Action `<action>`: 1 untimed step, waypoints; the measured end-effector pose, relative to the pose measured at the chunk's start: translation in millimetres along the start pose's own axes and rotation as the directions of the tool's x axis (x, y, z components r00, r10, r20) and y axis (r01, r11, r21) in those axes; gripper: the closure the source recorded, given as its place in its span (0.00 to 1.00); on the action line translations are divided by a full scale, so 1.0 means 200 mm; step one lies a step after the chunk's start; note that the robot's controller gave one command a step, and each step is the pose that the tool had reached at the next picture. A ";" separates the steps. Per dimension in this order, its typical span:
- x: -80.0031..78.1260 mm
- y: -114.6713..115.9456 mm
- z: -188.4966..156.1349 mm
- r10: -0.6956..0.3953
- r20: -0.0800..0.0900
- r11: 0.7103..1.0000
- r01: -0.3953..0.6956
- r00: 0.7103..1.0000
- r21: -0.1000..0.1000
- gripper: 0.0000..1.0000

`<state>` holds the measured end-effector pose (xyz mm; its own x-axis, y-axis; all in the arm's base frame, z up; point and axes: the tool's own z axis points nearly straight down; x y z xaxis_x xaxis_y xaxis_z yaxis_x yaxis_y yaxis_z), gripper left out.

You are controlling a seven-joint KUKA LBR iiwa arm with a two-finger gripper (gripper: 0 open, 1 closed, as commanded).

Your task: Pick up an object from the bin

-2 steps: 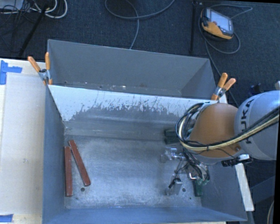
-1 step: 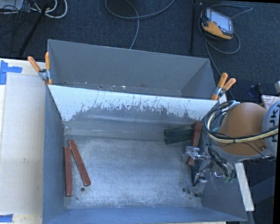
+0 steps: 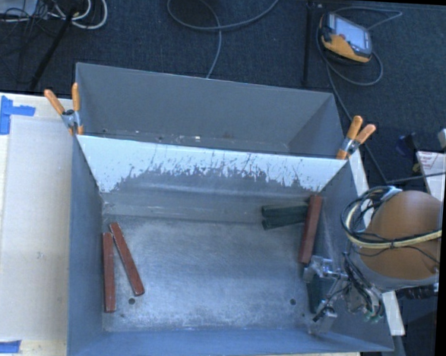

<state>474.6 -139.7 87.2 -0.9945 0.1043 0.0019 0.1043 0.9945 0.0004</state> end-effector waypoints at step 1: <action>-0.15 -0.04 0.07 -0.599 0.001 0.801 0.599 0.801 -0.015 0.00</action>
Offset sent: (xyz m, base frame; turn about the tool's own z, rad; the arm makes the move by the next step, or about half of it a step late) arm 0.0295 -0.0203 -0.0138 -0.6439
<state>503.6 -151.7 72.3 -0.8588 -0.5122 0.0002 -0.5122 0.8587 0.0165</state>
